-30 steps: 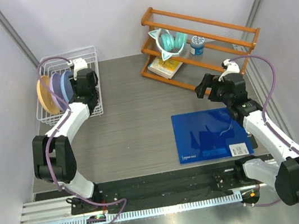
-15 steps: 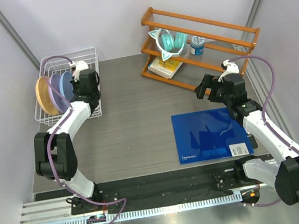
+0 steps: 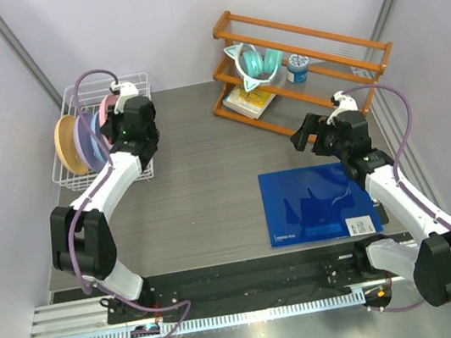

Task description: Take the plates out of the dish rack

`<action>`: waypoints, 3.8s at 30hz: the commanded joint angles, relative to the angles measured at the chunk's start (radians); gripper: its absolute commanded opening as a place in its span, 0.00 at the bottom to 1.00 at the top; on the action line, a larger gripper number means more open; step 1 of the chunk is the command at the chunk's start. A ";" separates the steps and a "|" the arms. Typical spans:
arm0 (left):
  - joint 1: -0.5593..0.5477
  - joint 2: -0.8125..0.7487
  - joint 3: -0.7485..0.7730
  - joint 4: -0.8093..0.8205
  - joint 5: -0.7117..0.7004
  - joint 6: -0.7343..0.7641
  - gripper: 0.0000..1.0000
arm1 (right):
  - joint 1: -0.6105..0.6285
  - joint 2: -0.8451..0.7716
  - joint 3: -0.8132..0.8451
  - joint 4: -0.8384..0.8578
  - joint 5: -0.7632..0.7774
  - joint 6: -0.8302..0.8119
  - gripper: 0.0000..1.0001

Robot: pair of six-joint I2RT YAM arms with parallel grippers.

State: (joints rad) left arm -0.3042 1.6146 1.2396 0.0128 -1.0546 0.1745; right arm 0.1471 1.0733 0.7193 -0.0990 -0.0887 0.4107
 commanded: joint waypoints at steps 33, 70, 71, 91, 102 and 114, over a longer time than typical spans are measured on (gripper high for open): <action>-0.196 -0.265 -0.155 -0.228 0.855 -0.707 0.00 | 0.244 0.238 0.124 0.239 -0.266 0.134 0.95; -0.273 -0.458 -0.275 -0.226 0.263 -0.538 0.99 | 0.298 0.520 0.293 -0.011 -0.117 0.059 0.01; -0.273 -0.484 -0.282 -0.217 0.211 -0.529 0.99 | 0.298 0.554 0.301 -0.011 -0.127 0.059 0.01; -0.052 -0.391 -0.266 -0.162 0.174 -0.454 0.99 | 0.299 0.719 0.399 -0.143 -0.212 0.004 0.46; 0.091 -0.242 -0.216 -0.080 0.199 -0.440 0.99 | 0.304 0.536 0.358 -0.263 0.036 -0.056 0.61; 0.181 -0.050 -0.086 -0.027 0.240 -0.417 0.99 | 0.305 0.453 0.327 -0.285 0.084 -0.092 0.63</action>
State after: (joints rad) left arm -0.1425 1.5265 1.1011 -0.0799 -0.8238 -0.2474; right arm 0.4480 1.5318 1.0496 -0.3683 -0.0334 0.3447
